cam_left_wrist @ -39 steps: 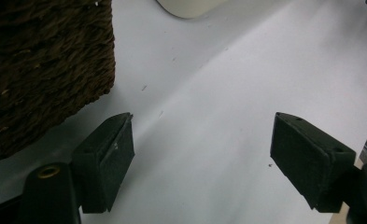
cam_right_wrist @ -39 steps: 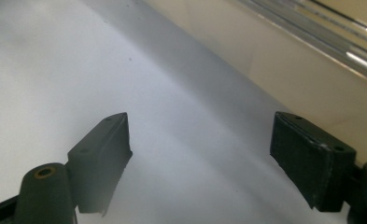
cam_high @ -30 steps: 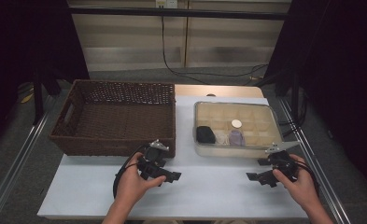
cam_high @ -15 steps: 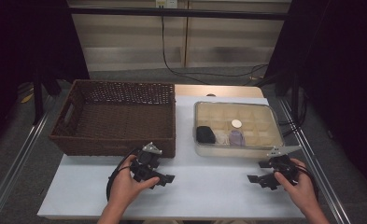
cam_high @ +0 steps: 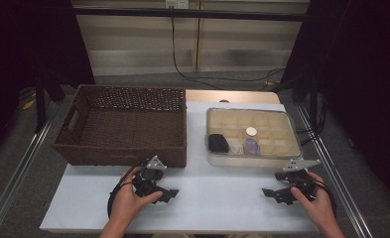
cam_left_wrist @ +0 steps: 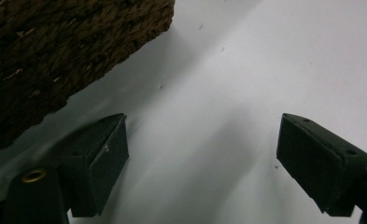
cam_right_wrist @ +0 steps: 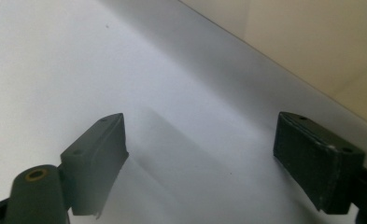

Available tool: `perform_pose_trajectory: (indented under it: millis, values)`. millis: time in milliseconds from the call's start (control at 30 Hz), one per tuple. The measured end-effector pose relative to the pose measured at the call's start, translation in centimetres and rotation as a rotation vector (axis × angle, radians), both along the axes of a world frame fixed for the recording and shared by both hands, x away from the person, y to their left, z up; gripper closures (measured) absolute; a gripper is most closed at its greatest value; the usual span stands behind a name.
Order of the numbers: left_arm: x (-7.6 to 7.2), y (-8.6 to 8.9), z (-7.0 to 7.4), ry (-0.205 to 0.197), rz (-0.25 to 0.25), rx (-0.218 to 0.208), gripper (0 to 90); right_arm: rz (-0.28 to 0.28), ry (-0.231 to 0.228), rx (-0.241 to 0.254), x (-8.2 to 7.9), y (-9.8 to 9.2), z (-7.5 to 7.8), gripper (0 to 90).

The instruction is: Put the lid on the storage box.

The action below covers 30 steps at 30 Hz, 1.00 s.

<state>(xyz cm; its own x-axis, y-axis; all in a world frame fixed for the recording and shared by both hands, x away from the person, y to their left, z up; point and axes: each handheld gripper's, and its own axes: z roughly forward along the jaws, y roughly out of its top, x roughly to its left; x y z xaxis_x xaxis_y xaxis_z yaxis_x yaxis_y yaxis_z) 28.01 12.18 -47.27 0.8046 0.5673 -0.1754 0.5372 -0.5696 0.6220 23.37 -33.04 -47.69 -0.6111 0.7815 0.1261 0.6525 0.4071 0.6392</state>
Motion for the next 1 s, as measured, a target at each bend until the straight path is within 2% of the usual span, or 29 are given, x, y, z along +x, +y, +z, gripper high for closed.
perform_pose_trajectory:
  millis: [167,267,367,467,533,667,733,1000]
  values:
    - [-0.3,0.2,-0.4,-0.044,-0.023,-0.007,15.5,-0.002,-0.042,-0.022,-0.5,0.3,-0.3,15.2]
    - [-0.5,0.7,-0.7,-0.068,-0.035,-0.037,15.4,-0.004,-0.07,-0.034,-0.8,0.4,-0.6,14.6]
    - [-0.8,1.2,-1.2,-0.11,-0.059,-0.076,15.6,-0.016,-0.092,-0.029,-1.0,0.5,-0.8,14.1]
    - [-1.1,1.2,-1.4,-0.143,-0.081,-0.062,15.4,-0.021,-0.121,-0.029,-1.3,0.5,-1.0,13.7]
    - [-1.2,1.2,-1.5,-0.159,-0.091,-0.053,15.0,-0.021,-0.12,-0.028,-1.3,0.6,-1.0,13.5]
    - [-1.3,1.1,-1.5,-0.17,-0.092,-0.048,14.6,-0.02,-0.123,-0.028,-1.4,0.6,-1.1,13.4]
    - [-1.4,1.0,-1.4,-0.176,-0.096,-0.03,14.5,-0.019,-0.127,-0.029,-1.4,0.6,-1.1,13.4]
    - [-1.4,1.0,-1.5,-0.175,-0.094,-0.034,14.5,-0.021,-0.135,-0.033,-1.5,0.6,-1.1,13.3]
